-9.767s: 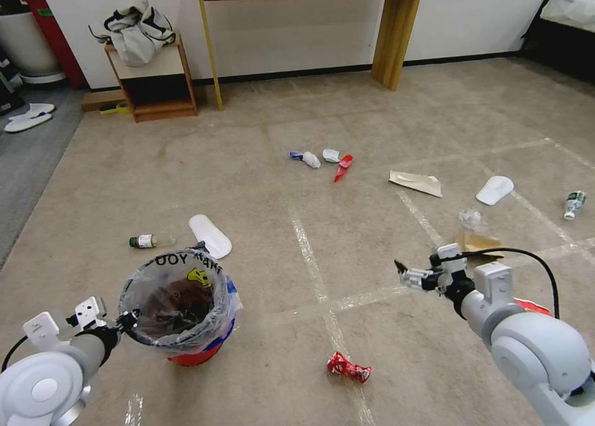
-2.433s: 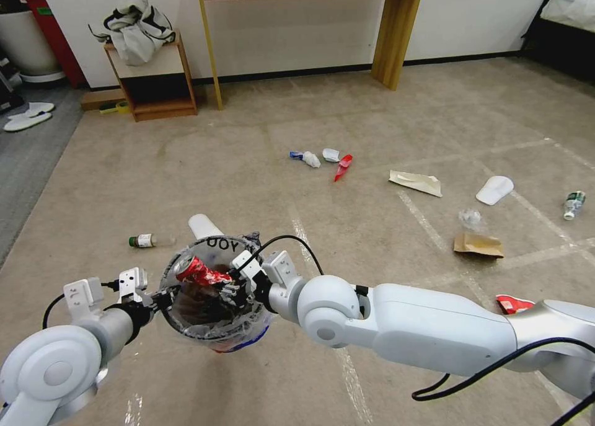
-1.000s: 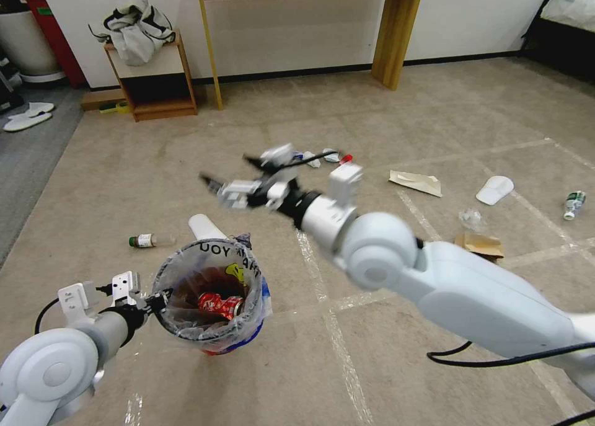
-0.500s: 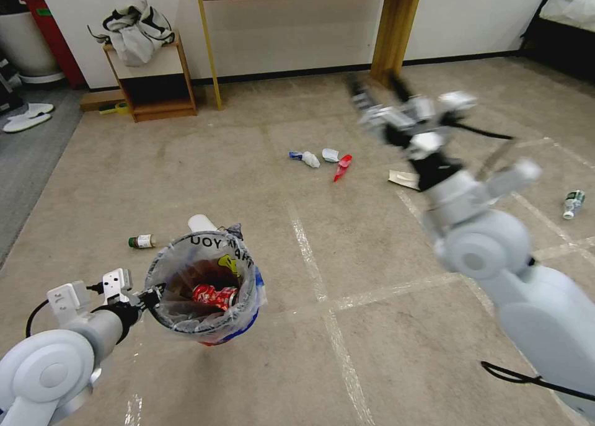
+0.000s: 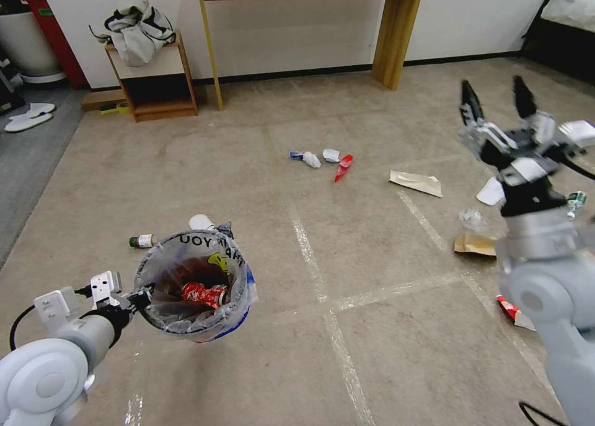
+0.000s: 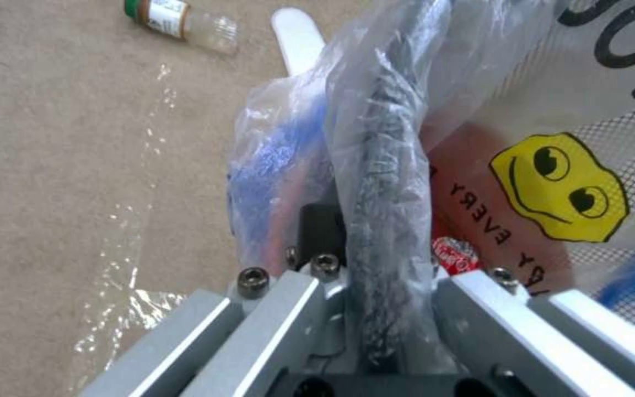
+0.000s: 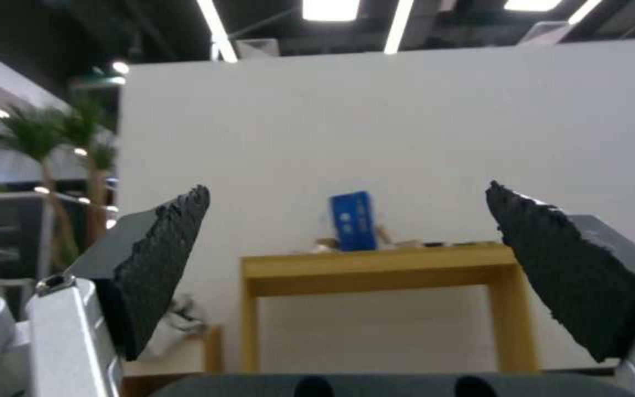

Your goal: Pick up the trash bin and place the garbage on the floor into it.

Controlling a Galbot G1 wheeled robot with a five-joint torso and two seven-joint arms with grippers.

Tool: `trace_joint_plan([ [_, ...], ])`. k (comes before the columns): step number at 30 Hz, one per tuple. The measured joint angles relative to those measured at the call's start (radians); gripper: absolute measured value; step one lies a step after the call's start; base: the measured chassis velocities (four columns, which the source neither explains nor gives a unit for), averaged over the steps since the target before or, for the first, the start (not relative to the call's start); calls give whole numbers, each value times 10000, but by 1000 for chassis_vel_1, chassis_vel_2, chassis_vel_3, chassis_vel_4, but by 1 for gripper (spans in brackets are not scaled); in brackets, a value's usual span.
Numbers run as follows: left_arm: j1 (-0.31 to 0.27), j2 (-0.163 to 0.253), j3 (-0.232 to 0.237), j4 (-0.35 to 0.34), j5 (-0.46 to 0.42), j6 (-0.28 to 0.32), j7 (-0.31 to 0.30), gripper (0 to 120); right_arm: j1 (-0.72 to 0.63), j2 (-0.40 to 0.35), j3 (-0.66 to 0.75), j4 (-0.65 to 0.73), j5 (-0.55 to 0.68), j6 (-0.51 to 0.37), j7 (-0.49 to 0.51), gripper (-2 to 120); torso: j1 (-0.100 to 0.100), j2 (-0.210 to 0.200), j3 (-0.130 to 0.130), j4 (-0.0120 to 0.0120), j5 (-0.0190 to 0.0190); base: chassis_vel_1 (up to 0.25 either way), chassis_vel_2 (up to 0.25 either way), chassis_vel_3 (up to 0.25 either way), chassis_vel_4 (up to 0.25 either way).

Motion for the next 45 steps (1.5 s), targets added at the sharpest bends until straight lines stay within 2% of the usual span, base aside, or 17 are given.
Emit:
trace_joint_plan([
  [3, 0, -45, 1, 21, 204, -1, 122, 1, -438, 255, 222, 110, -295, 90, -5, 97, 0, 0, 0, 1, 2, 0, 0, 0, 0],
  [6, 1, -198, 35, 103, 847, -48, 409, 1, -1720, 1347, 665, 313, -1381, 602, -48, 98, 0, 1, 1, 0, 0, 0, 0, 0, 0],
  [12, 53, -291, 32, 221, 1289, -42, 557, 1, -2486, 2182, 587, 295, -2287, 985, -50, 98, 0, 0, 1, 0, 0, 0, 0, 0, 0],
  [15, 88, -326, -11, 233, 1510, -23, 737, 1, -2544, 2270, 563, 280, -2373, 1034, -44, 98, 0, 0, 1, 1, 0, 0, 0, 0, 0],
  [17, 177, -412, -86, 237, 1896, -16, 1136, 1, -2611, 2317, 592, 230, -2472, 1045, 8, 98, 0, 0, 1, 2, 2, 0, 0, 0, 0],
  [23, 245, -591, -124, 203, 2013, -12, 1421, 1, -2821, 2400, 665, 183, -2716, 1087, 98, 98, 0, 0, 2, 1, 1, 0, 0, 0, 0],
  [45, 491, -739, -265, 134, 1941, -221, 1483, 1, -3133, 2860, 64, -158, -3553, 1400, 142, 99, 2, -1, 2, 2, 1, 0, 0, 0, 0],
])
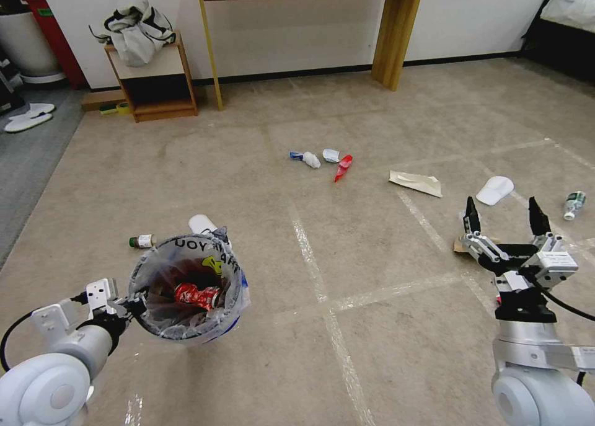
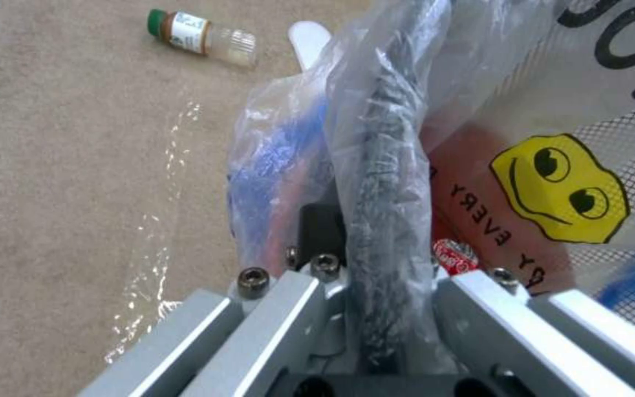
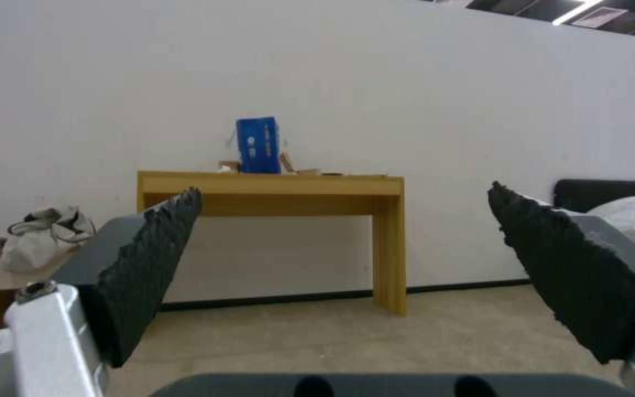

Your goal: Pick up the trash bin and place the garbage on the floor into it.

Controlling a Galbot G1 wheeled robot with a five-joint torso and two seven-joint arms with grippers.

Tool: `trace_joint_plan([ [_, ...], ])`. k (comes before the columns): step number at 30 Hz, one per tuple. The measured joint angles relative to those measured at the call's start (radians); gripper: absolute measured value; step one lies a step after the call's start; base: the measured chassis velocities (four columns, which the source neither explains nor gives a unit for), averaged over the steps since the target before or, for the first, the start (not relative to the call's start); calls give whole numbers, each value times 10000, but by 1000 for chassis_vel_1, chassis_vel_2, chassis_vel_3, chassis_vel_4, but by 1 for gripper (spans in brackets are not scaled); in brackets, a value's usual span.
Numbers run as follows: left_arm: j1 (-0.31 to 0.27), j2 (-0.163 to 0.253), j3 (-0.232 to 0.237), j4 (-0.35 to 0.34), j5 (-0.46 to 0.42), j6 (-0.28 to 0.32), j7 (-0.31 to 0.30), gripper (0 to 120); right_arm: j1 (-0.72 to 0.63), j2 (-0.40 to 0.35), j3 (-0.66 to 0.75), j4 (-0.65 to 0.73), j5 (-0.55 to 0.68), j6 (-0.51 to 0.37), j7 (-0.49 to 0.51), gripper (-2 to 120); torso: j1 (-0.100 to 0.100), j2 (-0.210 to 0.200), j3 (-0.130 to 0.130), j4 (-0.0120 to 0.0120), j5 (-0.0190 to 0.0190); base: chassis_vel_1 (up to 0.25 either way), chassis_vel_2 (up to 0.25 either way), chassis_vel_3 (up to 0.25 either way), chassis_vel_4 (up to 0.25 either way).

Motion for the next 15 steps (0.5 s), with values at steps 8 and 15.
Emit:
trace_joint_plan([
  [8, 198, 67, -207, -145, -78, 1, -18, 1, -97, 7, -5, 59, -21, 15, -12, 100, 0, 0, 0, 0, 0, 0, 0, 0, 0],
  [15, 357, 72, -319, -279, -120, 0, -19, 1, -161, 12, -12, 106, -67, 48, -25, 100, 0, 0, 0, 0, 0, 0, 0, 0, 0],
])
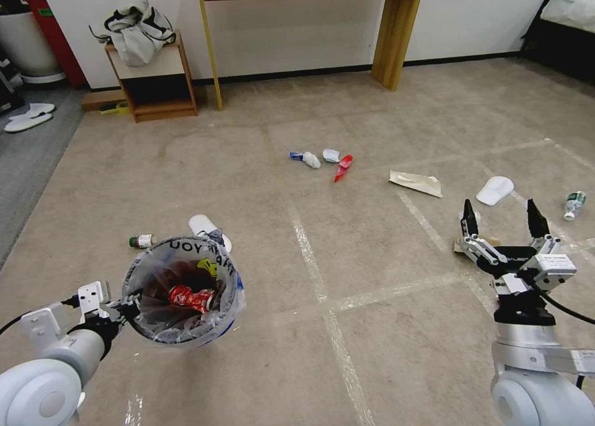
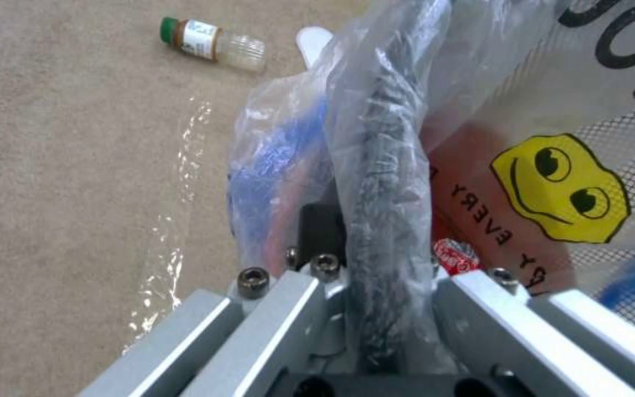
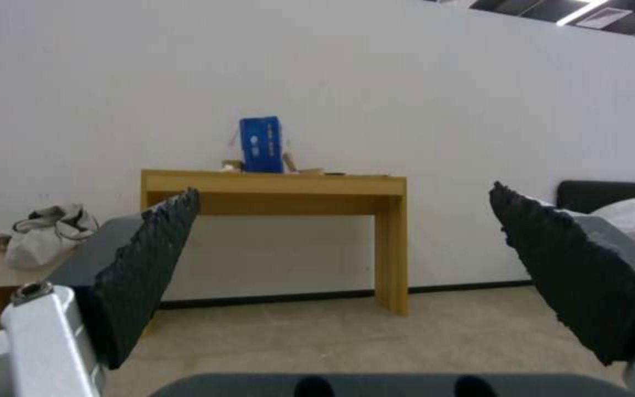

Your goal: Pick up the trash bin and place the garbage on the floor into it.

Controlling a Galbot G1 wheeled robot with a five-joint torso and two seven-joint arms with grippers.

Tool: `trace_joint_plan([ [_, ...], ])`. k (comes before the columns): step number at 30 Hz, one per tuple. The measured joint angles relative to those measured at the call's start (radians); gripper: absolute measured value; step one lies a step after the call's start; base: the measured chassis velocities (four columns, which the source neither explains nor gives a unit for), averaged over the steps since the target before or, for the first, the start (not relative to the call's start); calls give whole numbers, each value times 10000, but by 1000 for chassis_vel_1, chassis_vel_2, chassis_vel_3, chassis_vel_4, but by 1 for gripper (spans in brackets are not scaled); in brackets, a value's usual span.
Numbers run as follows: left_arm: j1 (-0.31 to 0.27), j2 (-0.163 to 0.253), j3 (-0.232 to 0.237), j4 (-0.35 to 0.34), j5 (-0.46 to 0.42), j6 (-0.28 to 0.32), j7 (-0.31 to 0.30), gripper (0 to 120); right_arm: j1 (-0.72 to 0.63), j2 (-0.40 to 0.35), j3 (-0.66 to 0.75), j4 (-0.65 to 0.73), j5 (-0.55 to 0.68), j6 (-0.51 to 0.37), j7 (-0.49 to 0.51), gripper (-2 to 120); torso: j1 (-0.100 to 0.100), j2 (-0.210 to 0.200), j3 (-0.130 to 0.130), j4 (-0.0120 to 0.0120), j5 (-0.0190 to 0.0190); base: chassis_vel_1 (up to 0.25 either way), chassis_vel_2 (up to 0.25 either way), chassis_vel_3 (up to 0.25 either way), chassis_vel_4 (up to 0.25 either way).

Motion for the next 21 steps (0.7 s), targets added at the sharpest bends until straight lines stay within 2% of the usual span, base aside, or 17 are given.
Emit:
trace_joint_plan([
  [21, 239, -176, -70, -30, 49, -40, -4, 1, -27, -96, -114, -52, -105, 75, -6, 100, 0, 0, 0, 0, 0, -10, 12, 7, -8],
])
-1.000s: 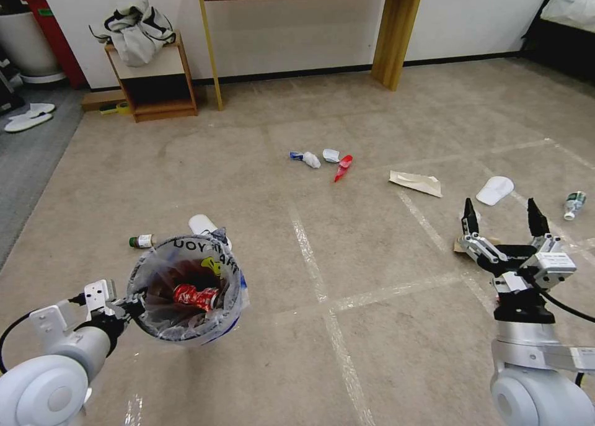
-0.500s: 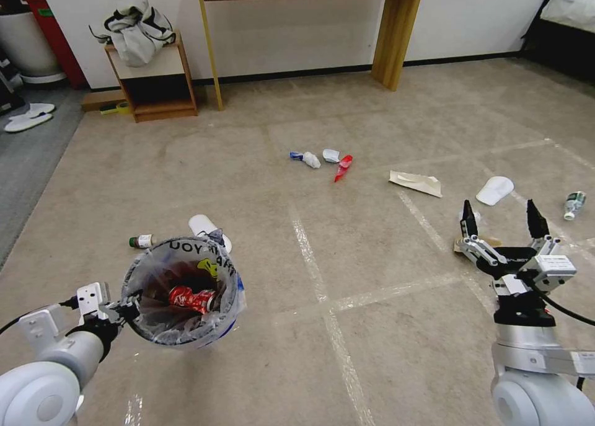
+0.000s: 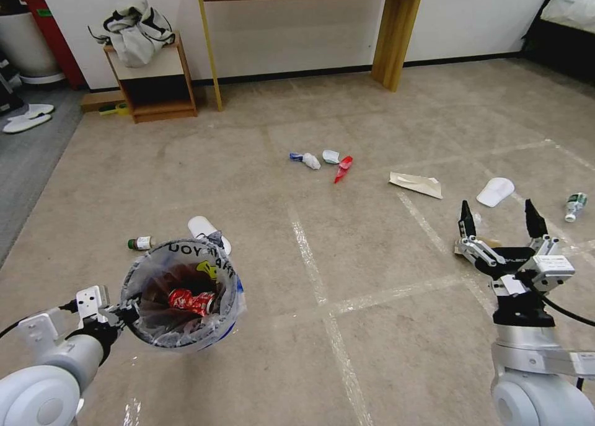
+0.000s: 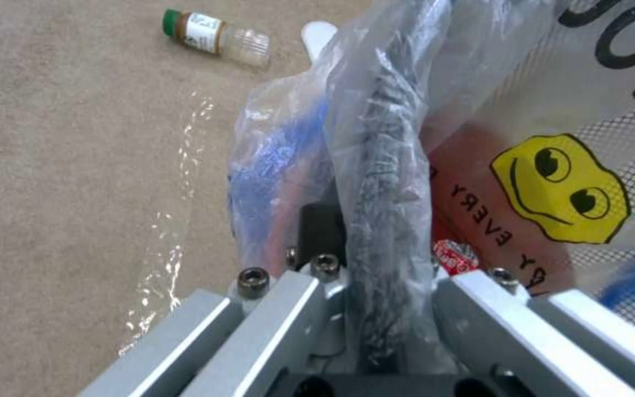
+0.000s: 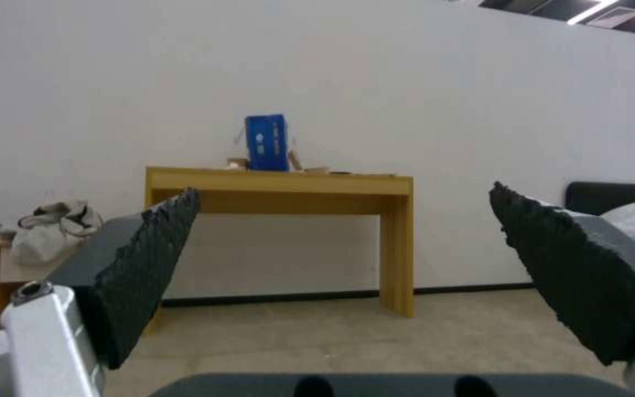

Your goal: Pick up the trash bin and place the garbage on the floor into it.

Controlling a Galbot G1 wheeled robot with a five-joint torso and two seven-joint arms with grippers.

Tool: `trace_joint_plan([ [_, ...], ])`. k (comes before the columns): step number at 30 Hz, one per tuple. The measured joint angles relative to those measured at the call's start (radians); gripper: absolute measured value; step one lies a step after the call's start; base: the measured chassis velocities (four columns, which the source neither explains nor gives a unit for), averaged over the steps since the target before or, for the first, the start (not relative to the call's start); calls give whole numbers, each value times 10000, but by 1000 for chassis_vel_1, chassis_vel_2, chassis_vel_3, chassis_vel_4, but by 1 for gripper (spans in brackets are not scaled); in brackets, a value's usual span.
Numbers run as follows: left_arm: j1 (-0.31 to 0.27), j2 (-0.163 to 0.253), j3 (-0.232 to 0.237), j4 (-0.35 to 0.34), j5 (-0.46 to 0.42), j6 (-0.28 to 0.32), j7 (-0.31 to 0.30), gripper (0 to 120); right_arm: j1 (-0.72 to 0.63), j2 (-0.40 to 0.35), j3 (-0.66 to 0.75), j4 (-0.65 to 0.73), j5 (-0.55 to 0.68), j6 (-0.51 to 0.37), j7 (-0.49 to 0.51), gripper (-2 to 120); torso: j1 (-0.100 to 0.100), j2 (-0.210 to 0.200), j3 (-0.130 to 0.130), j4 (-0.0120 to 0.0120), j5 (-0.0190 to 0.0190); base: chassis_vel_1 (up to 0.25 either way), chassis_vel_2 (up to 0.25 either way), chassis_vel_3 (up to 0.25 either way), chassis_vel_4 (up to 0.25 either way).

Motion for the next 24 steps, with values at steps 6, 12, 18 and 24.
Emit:
trace_joint_plan([
  [6, 19, -17, -80, -1, -7, -11, 0, 1, 42, -23, -43, -55, -70, 3, 0, 100, 0, 0, 0, 0, -1, -27, 30, 31, -35],
  [12, 61, 36, -206, -8, -48, -41, 4, 1, 35, -6, -42, -77, -114, 23, 4, 100, 0, 0, 0, 0, 0, -48, 37, 53, -41],
  [18, 185, 22, -292, -89, -58, -51, 14, 1, -45, 27, -36, -69, -185, 74, 12, 100, 0, 0, 0, 0, 0, -67, 54, 49, -62],
  [24, 296, -23, -351, -167, -46, -62, 29, 1, -95, 47, -76, -56, -288, 93, 19, 100, 0, 0, 0, 0, 0, -71, 58, 62, -72],
])
